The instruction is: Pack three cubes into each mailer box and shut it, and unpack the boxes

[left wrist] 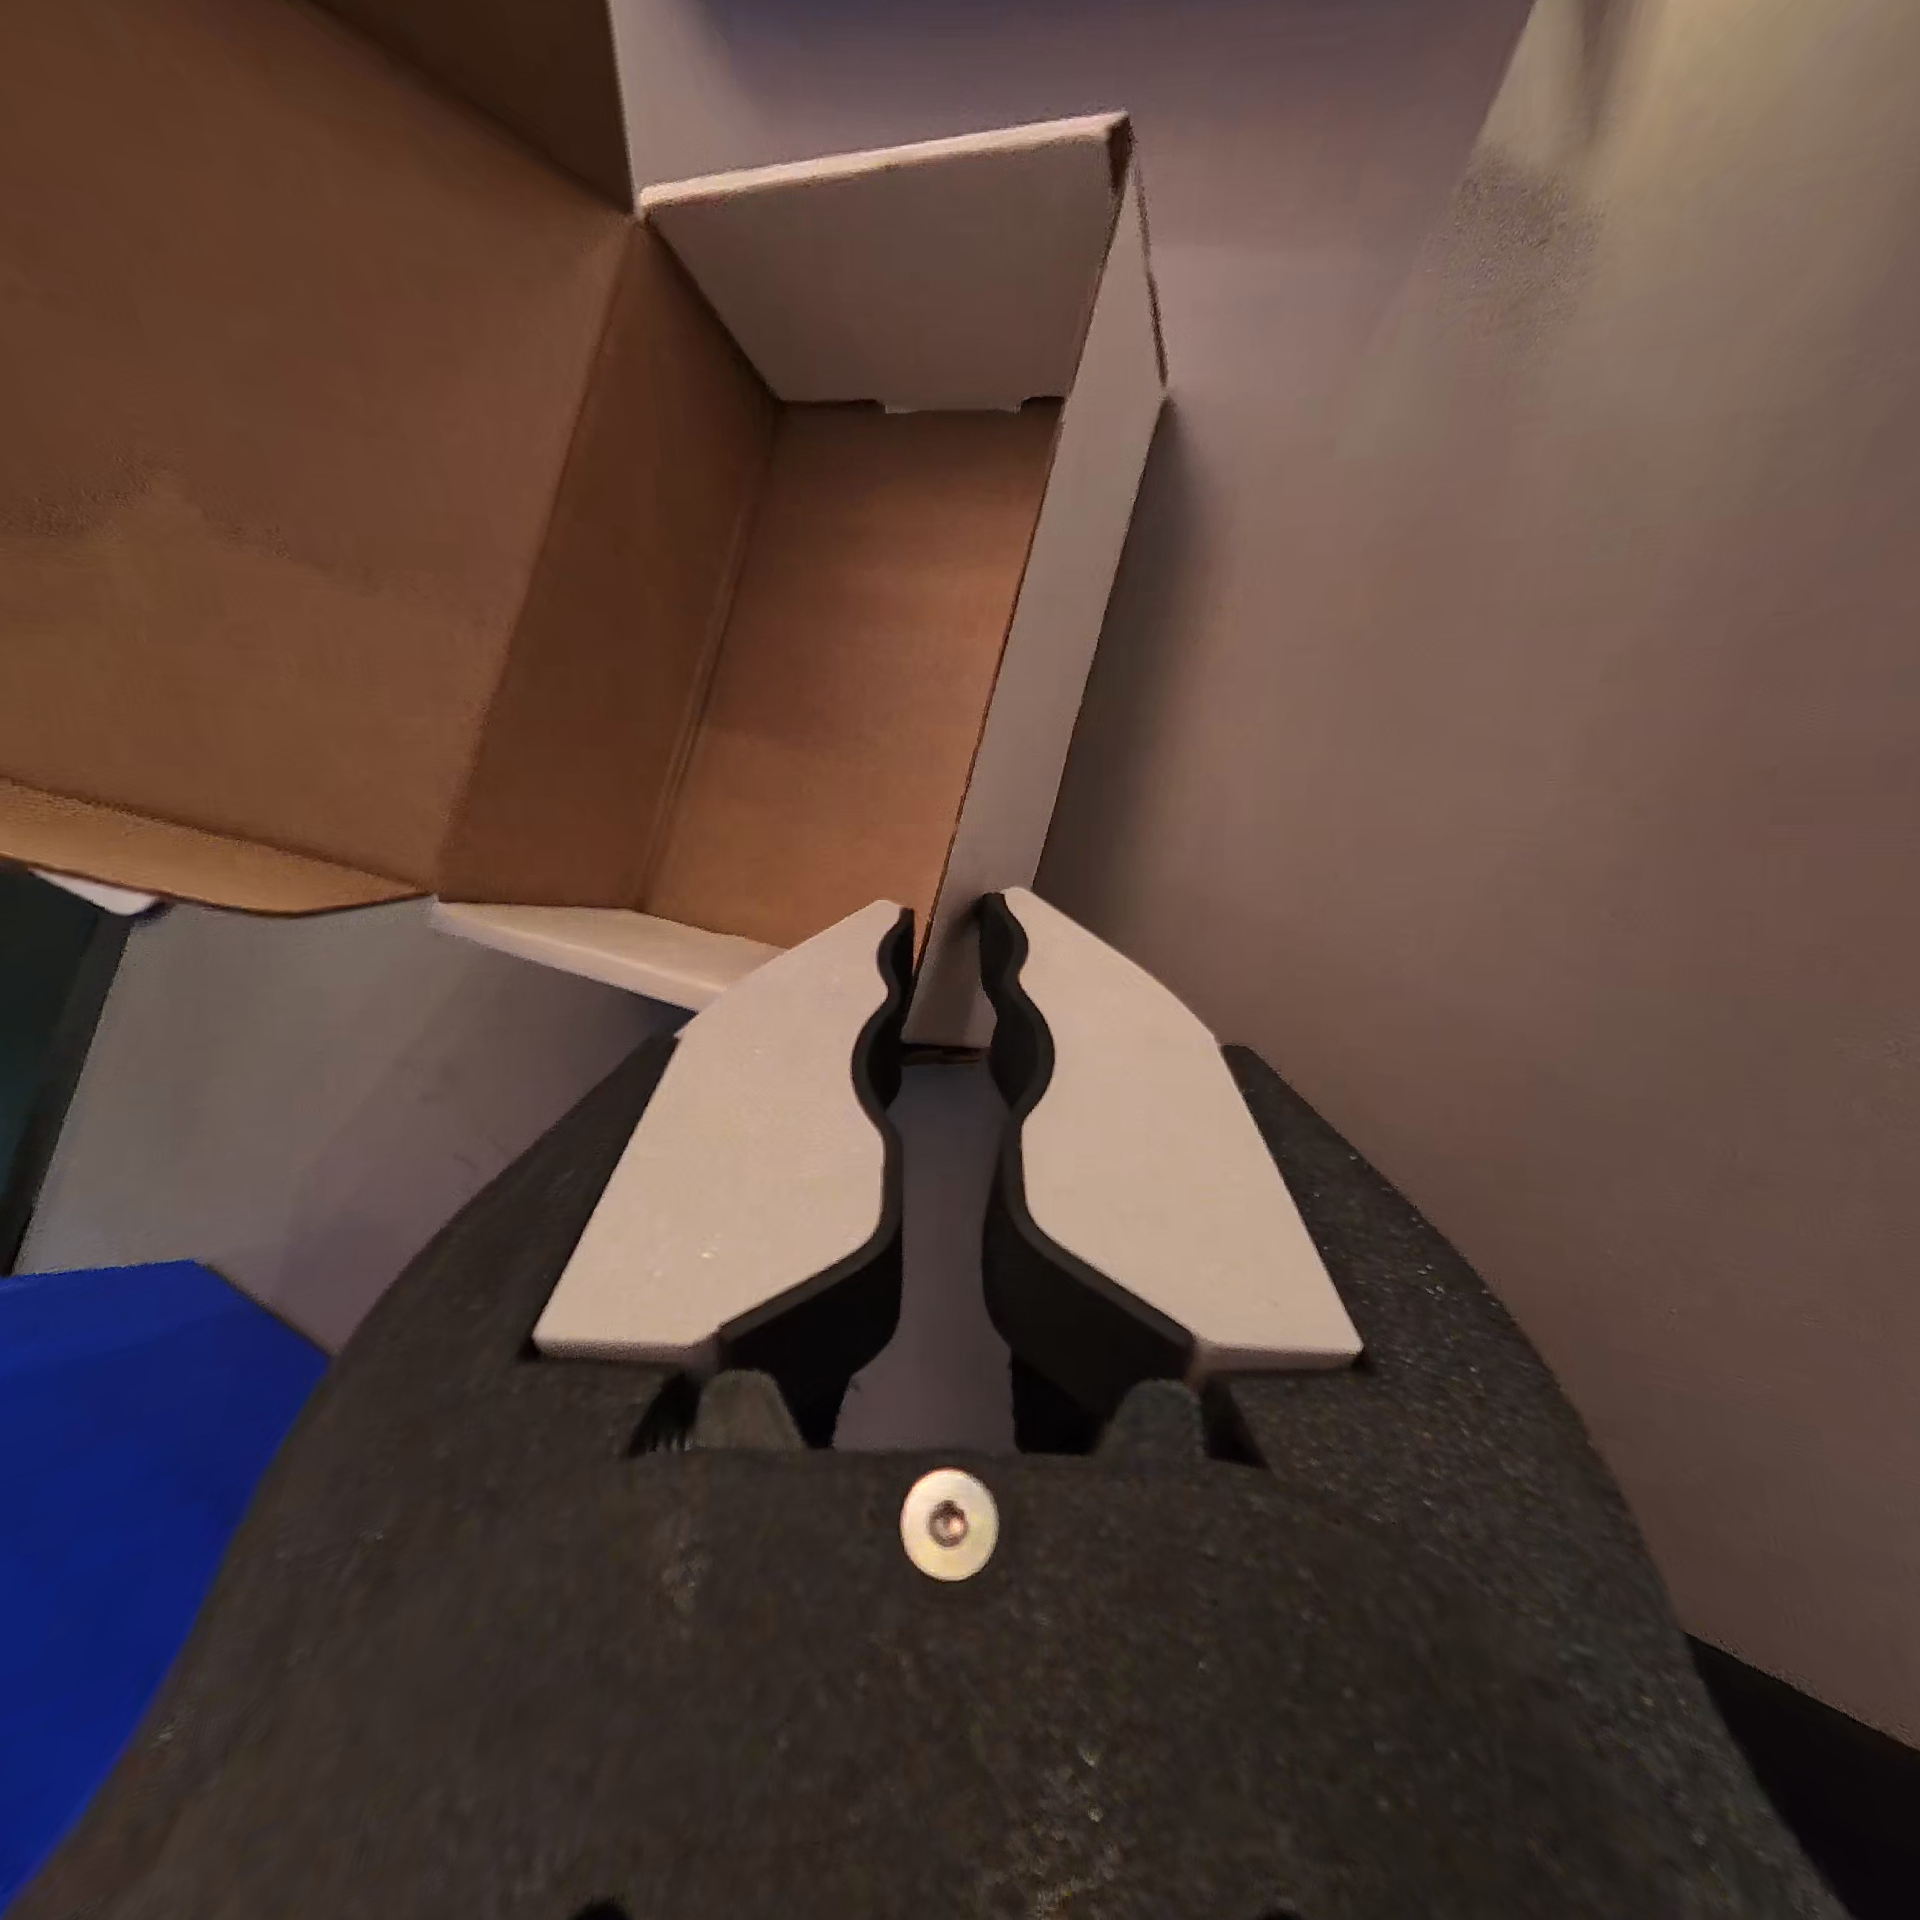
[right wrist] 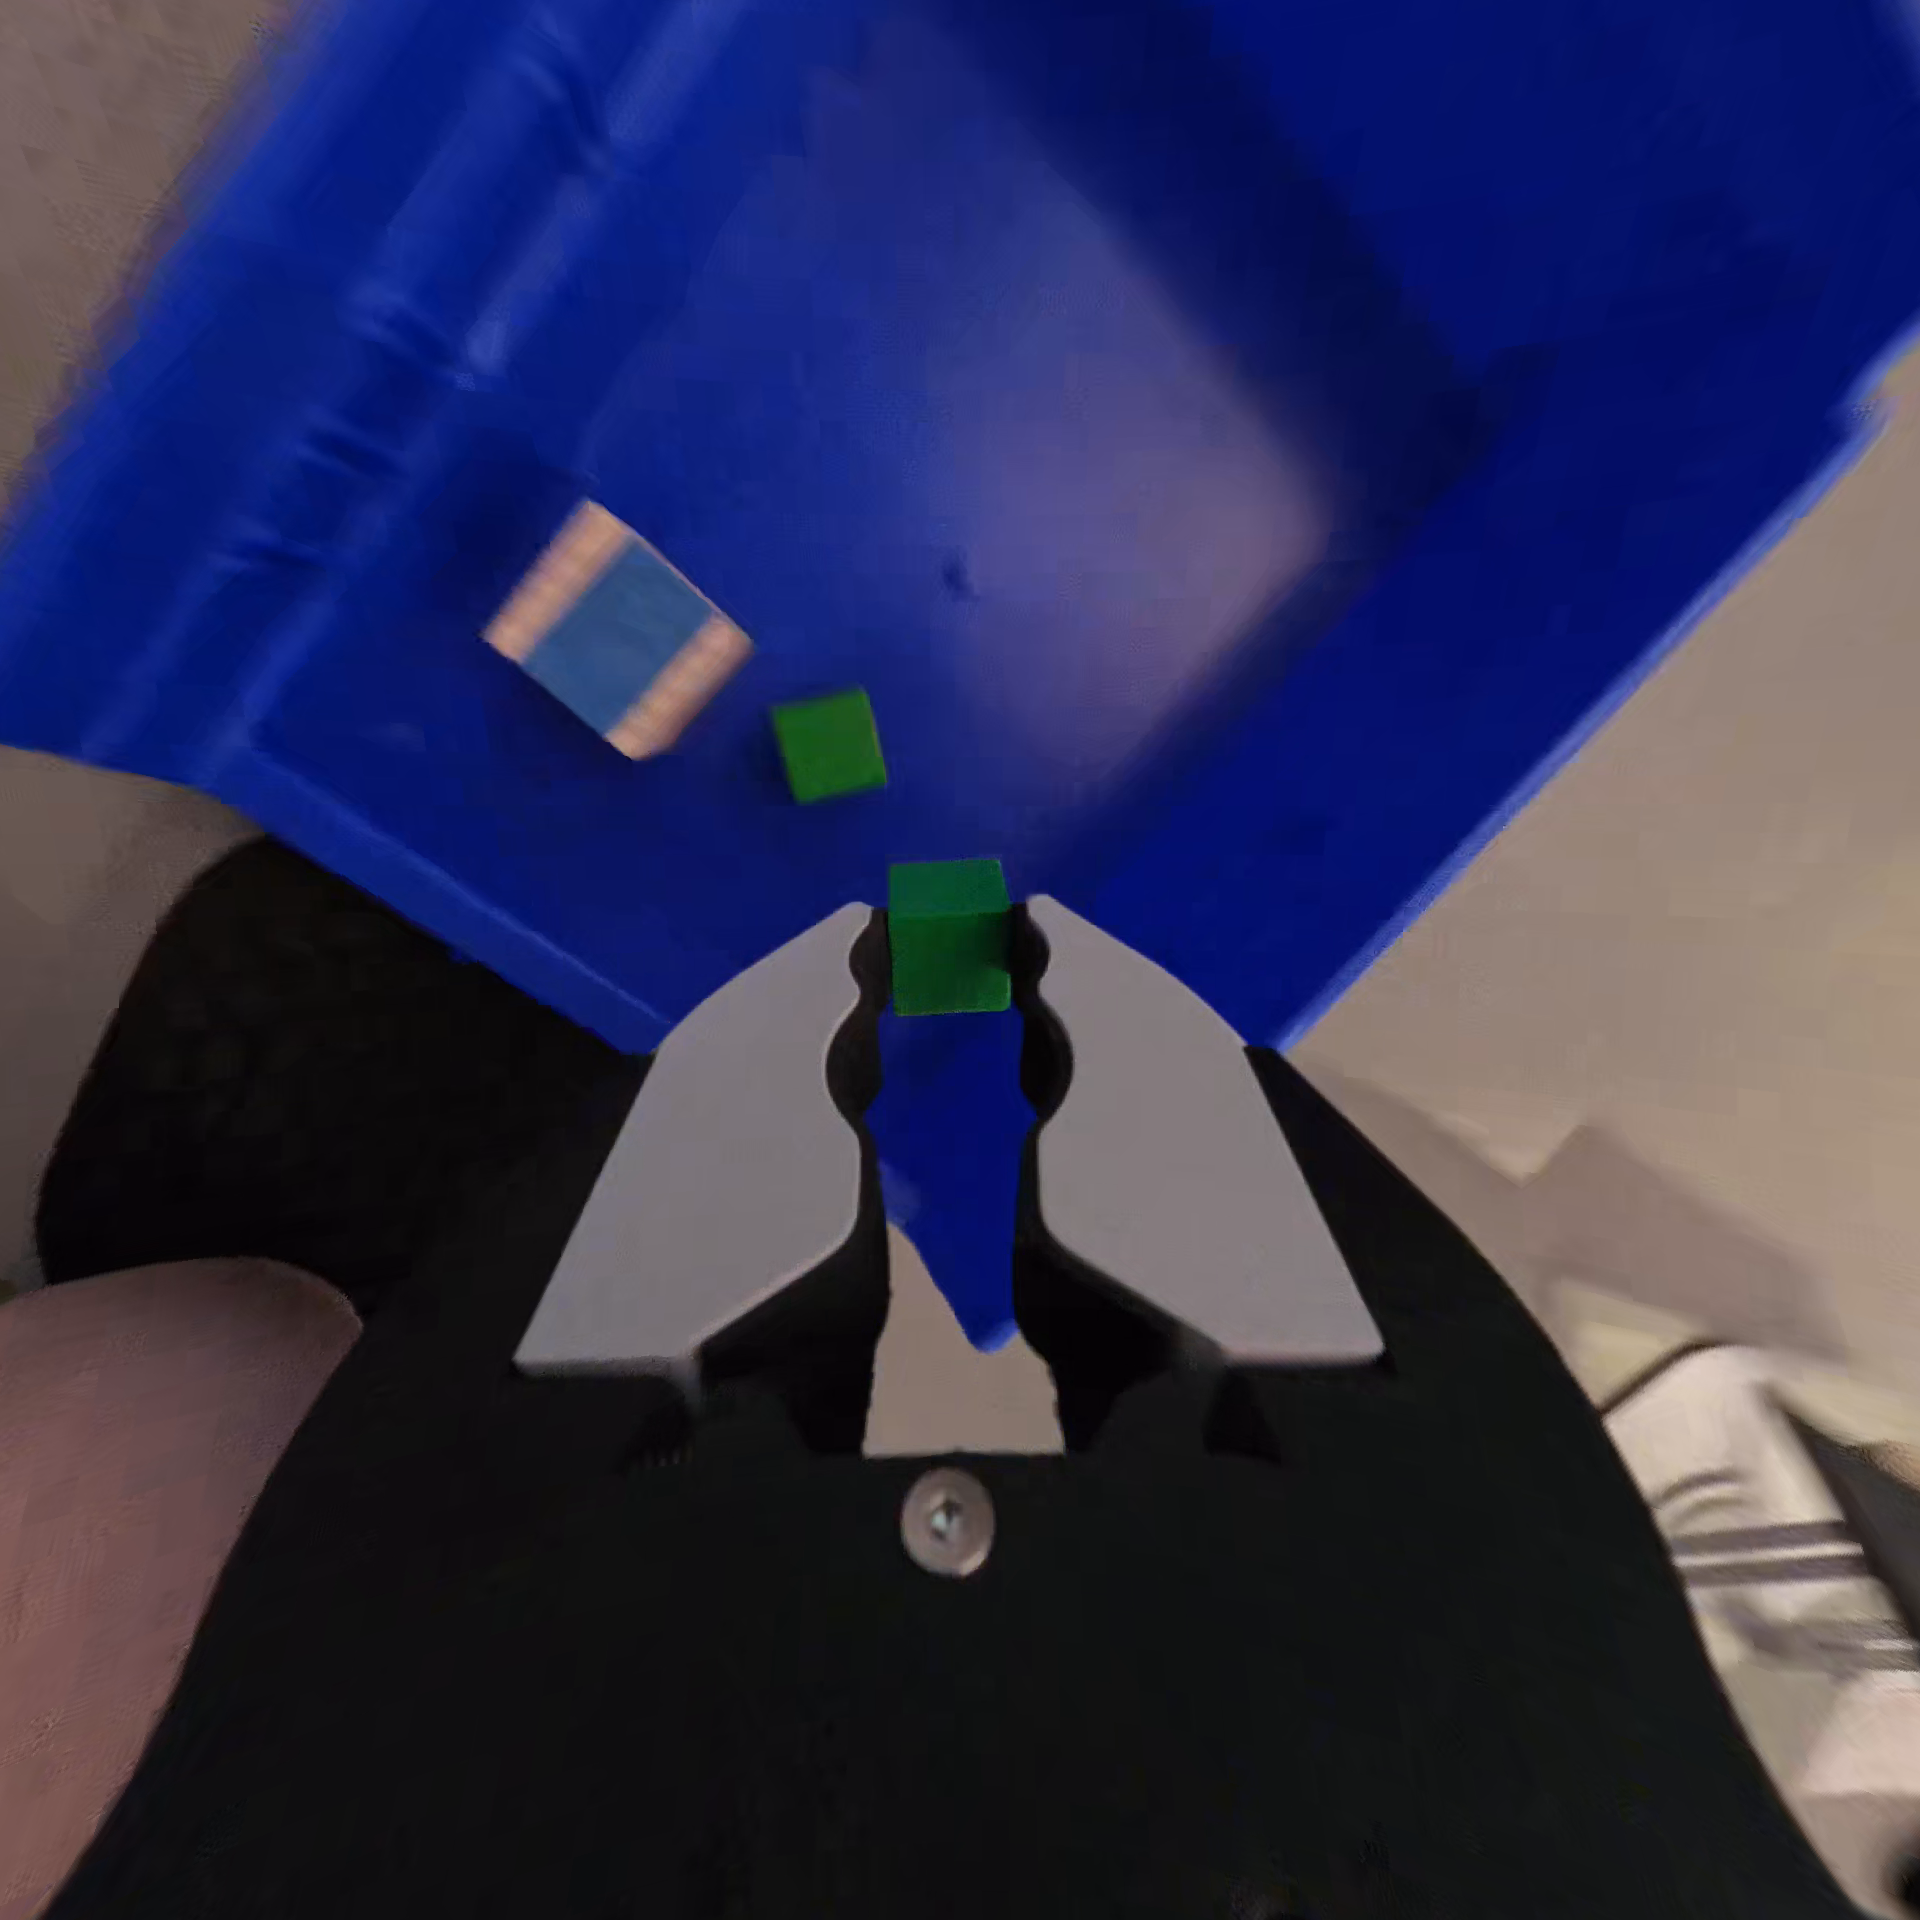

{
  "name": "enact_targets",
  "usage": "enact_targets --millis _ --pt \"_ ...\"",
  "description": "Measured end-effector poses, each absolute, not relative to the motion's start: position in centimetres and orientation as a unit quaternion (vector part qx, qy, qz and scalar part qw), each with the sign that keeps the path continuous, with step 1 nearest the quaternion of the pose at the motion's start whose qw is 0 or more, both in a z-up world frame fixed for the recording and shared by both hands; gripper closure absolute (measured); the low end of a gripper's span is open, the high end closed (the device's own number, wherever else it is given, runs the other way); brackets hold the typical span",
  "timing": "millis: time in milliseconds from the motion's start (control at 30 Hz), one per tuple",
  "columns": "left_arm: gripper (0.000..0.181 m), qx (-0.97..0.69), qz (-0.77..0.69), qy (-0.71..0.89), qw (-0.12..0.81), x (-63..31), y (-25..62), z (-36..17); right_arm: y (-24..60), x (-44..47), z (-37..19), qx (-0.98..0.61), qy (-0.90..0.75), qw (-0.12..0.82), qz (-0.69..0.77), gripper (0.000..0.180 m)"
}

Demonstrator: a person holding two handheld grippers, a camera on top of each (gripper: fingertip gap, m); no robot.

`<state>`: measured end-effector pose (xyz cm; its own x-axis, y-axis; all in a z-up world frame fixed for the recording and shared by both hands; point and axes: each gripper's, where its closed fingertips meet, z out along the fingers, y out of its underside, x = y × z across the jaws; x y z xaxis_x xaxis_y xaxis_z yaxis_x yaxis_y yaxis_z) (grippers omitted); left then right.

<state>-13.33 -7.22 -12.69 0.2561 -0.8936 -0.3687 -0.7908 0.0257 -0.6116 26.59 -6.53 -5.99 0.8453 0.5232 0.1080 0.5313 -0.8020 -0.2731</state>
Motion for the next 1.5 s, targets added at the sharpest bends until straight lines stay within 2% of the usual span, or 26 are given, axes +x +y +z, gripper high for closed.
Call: enact_targets --millis 33,400,600,767,833,933,1100,1167,1233,1333,1500 --pt "0.168 -0.696 -0.063 0.604 0.383 -13.4 -7.1 -12.7 -6.8 27.4 -7.4 -0.959 -0.254 0.125 0.011 0.156" --pt "0.166 -0.702 -0.042 0.595 0.389 -13.5 -6.8 -12.6 -6.9 28.2 -14.2 -0.972 -0.233 -0.043 -0.006 0.155" --pt "0.164 -0.713 -0.067 0.579 0.391 -13.5 -6.7 -12.4 -6.7 28.0 -15.1 -0.975 -0.216 -0.051 0.004 0.155" --pt "0.157 -0.713 -0.086 0.565 0.406 -13.2 -6.8 -11.4 -6.7 27.4 -13.9 -0.979 -0.2 -0.024 0.019 0.135" --pt "0.153 -0.715 -0.09 0.558 0.412 -13.2 -6.7 -11.1 -6.9 27.7 -12.5 -0.981 -0.194 -0.014 -0.002 0.134" --pt "0.149 -0.714 -0.12 0.539 0.43 -12.9 -6.7 -9.9 -6.0 26.5 -8.7 -0.983 -0.174 0.053 -0.024 0.142" --pt "0.142 -0.703 -0.245 0.465 0.479 -12.1 -7.2 -5.6 0.5 19.6 -0.3 -0.925 -0.24 0.288 -0.067 0.145" --pt "0.141 -0.694 -0.27 0.418 0.52 -12.7 -6.5 -3.5 3.4 13.5 2.2 -0.873 -0.287 0.394 -0.013 0.146" --pt "0.139 -0.691 -0.267 0.365 0.564 -13.9 -5.4 -1.7 4.9 6.7 3.1 -0.825 -0.31 0.463 0.098 0.147" --pt "0.137 -0.691 -0.239 0.311 0.607 -15.8 -3.8 0.4 6.1 1.6 1.2 -0.825 -0.276 0.462 0.172 0.151" --pt "0.149 -0.747 -0.172 0.283 0.576 -18.7 -0.8 3.3 8.0 2.0 0.5 -0.82 -0.238 0.518 0.047 0.151"
